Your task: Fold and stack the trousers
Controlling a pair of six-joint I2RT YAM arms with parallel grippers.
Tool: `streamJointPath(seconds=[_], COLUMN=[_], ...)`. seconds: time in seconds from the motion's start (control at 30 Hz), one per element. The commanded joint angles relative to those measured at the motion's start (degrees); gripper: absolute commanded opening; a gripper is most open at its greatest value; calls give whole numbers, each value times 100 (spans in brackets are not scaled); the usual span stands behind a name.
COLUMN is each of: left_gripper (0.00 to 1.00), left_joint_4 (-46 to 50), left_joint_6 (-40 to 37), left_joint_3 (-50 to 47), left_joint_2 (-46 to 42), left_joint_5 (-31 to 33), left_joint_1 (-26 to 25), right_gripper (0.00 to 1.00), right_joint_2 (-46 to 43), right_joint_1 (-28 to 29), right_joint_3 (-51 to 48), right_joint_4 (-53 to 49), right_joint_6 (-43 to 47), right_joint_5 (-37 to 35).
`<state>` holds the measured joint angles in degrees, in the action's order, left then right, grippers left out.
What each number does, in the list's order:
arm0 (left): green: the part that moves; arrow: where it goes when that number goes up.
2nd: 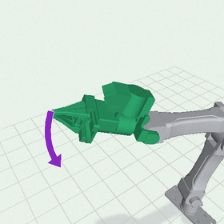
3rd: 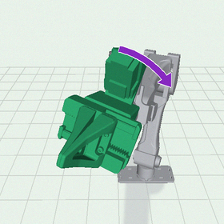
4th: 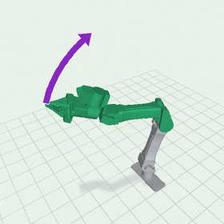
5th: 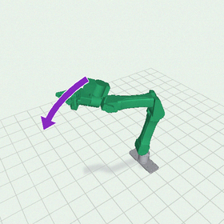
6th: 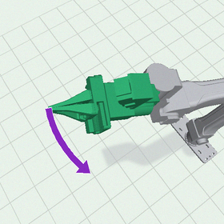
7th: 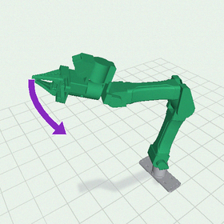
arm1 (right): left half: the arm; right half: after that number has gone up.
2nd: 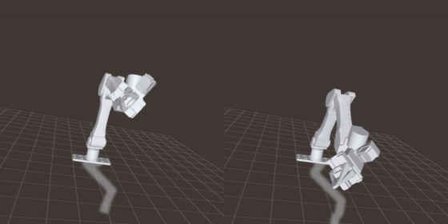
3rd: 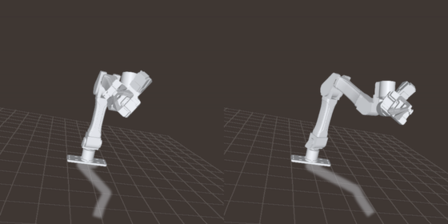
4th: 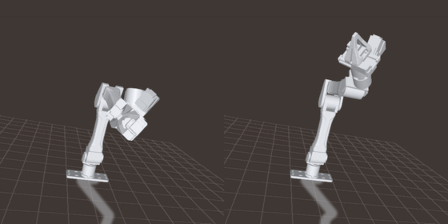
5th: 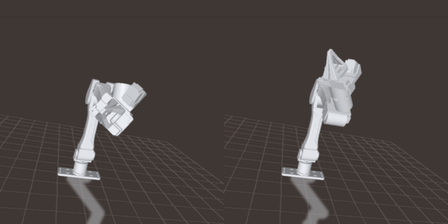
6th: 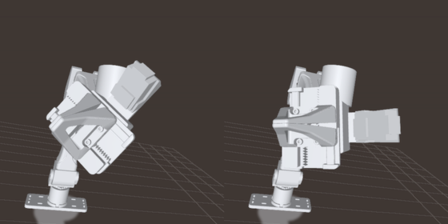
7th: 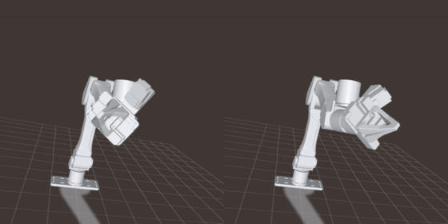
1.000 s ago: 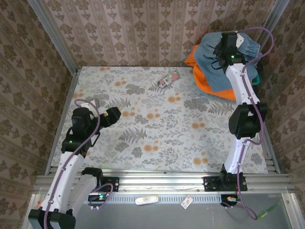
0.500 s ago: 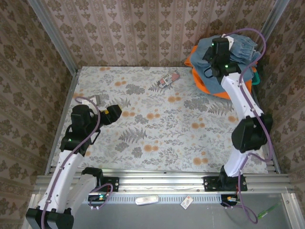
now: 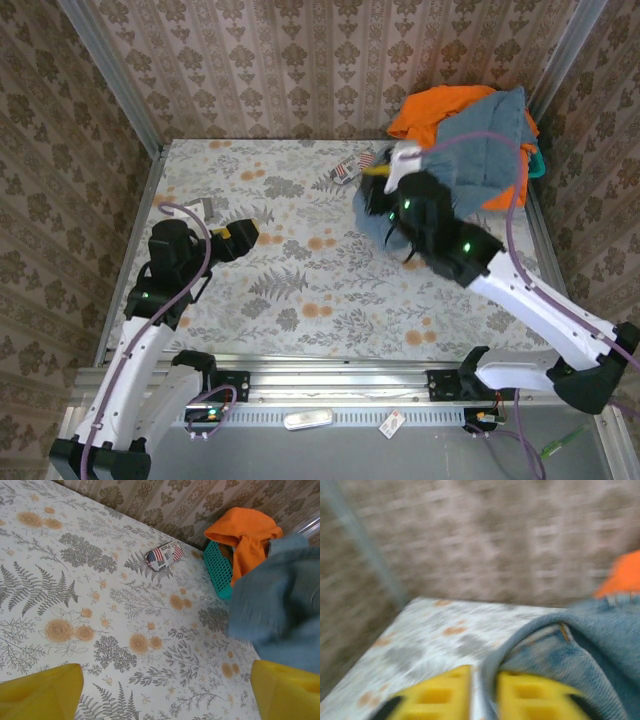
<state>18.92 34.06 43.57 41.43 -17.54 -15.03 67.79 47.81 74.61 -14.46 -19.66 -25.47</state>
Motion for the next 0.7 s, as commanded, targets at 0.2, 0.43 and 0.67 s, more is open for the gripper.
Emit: streamJointPath(seconds=[0.2, 0.43, 0.67], left_gripper=[95, 96, 100], left_joint_4=[60, 195, 183], left_joint_6=[-78, -416, -783], left_joint_3=[279, 242, 1049], left_joint_2=[16, 702, 2595], left_joint_5=[130, 1009, 2094], left_joint_1=[-107, -1417, -2998], right_gripper=[77, 87, 97], right_joint_2=[-184, -933, -1122], right_joint_1=[907, -259, -3122], right_joint_3=[-102, -849, -2045], right_joint_4=[-869, -1586, -1771], right_joint_6=[-527, -620, -1587], right_joint_5=[197, -1097, 211])
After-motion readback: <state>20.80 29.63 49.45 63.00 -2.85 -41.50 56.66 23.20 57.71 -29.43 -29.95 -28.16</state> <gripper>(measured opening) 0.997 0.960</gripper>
